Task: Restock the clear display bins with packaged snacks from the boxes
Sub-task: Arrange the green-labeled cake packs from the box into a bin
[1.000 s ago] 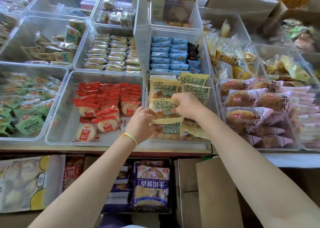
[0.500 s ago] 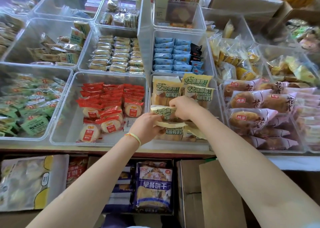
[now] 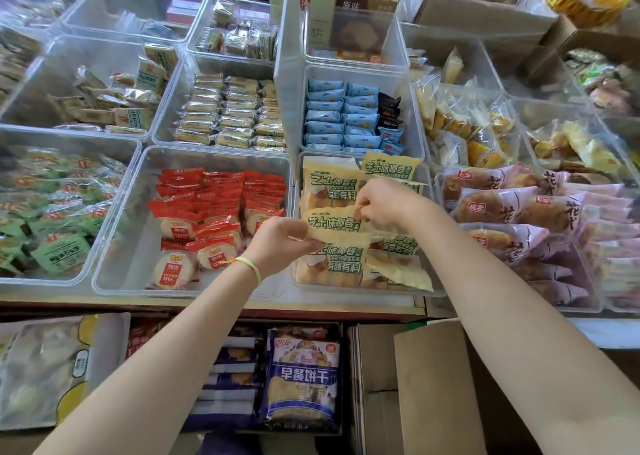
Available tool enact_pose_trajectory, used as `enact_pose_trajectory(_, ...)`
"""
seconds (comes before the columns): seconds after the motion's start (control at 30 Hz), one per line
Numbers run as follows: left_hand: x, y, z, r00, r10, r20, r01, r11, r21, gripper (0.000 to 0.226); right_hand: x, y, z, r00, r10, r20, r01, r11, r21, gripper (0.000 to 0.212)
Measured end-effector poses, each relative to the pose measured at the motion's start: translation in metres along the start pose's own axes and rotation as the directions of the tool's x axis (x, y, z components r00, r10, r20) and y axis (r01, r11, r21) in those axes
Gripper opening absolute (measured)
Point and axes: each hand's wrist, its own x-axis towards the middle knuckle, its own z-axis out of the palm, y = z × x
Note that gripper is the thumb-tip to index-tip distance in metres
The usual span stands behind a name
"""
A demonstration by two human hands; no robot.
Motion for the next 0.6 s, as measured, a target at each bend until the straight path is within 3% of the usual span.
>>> enact_pose_trajectory(0.1,0.000,0.006,0.000,1.000,-0.003,-0.023,0.002,0.999,-0.032,0.013,0.002,-0.002,0.002,1.000,0.004,-0.019,-0.004,1.000,-0.016,0.034)
enact_pose_trajectory(0.23,0.003,0.011,0.001,0.994,0.049,-0.099,-0.044,0.997,0.059,0.014,0.000,-0.002,-0.002,1.000,-0.004,0.003,0.004,1.000,0.022,0.031)
enact_pose_trajectory(0.47,0.018,0.019,-0.018,0.993,-0.067,0.093,0.027,0.926,0.378,0.027,0.002,-0.001,-0.003,1.000,-0.004,0.006,0.004,0.994,-0.112,0.032)
enact_pose_trajectory(0.53,0.020,0.024,-0.025,0.985,-0.122,0.123,0.089,0.966,0.244,0.042,0.004,0.000,-0.007,1.000,0.000,0.015,0.001,0.998,-0.067,0.043)
enact_pose_trajectory(0.6,0.023,0.027,-0.030,0.978,-0.205,0.035,0.207,0.974,-0.094,0.057,0.011,0.001,-0.011,0.991,-0.013,-0.131,0.014,1.000,0.002,0.050)
